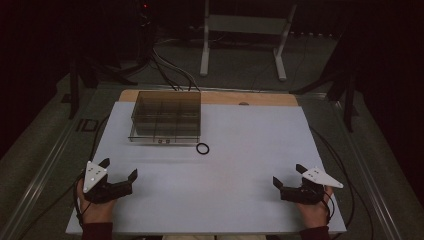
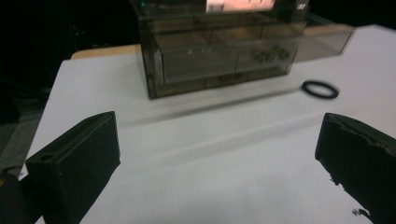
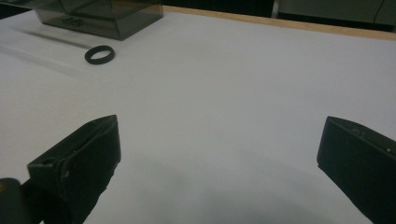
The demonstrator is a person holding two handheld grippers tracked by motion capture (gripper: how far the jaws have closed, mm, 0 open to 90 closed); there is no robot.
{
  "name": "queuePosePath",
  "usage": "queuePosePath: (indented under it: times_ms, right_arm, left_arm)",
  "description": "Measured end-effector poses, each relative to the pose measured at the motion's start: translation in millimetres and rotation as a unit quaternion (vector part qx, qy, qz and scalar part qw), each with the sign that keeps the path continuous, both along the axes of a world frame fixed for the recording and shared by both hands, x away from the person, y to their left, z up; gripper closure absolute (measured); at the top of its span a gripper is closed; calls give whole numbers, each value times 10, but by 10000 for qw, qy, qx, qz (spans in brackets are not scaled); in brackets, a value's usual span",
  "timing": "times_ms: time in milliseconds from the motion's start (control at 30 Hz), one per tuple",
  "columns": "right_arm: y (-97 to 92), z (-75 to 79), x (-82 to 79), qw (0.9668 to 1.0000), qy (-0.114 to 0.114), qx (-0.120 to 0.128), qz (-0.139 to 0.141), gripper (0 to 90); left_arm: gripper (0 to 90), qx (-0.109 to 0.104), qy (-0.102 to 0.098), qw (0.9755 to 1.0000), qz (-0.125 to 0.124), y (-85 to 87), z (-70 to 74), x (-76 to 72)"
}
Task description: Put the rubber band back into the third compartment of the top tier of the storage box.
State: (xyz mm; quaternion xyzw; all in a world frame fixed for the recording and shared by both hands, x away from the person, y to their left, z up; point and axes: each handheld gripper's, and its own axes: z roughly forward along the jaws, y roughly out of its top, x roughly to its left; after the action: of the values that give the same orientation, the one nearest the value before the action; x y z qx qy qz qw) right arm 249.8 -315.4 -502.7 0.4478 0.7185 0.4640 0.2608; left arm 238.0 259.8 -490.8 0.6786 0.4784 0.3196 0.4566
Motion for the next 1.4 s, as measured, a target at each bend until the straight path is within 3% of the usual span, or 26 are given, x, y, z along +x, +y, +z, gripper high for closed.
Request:
queuePosePath:
  times_ms: [133,267,567,1067,1267,1400]
  right_arm:
    - [7,-3,11,10000,-5,11,-31,1]
    - [-2,29,-19,9997,-167,5,-168,1]
    - [3,13,-21,9994,-220,-99,-237,1]
    - [6,16,-29,9991,-271,-123,-290,1]
    - [9,19,-34,9991,-277,-138,-278,1]
    - [11,19,-34,9992,-284,-140,-261,1]
  left_arm:
    - [7,23,14,10000,-12,-5,-8,-7]
    - [7,11,91,9999,-78,-8,-19,-2]
    - [7,40,7,9999,-140,-42,39,44]
    - [7,55,0,9990,-435,-318,114,284]
    - [7,-22,-60,9992,-405,-448,121,351]
    - [7,55,0,9987,-510,-542,118,406]
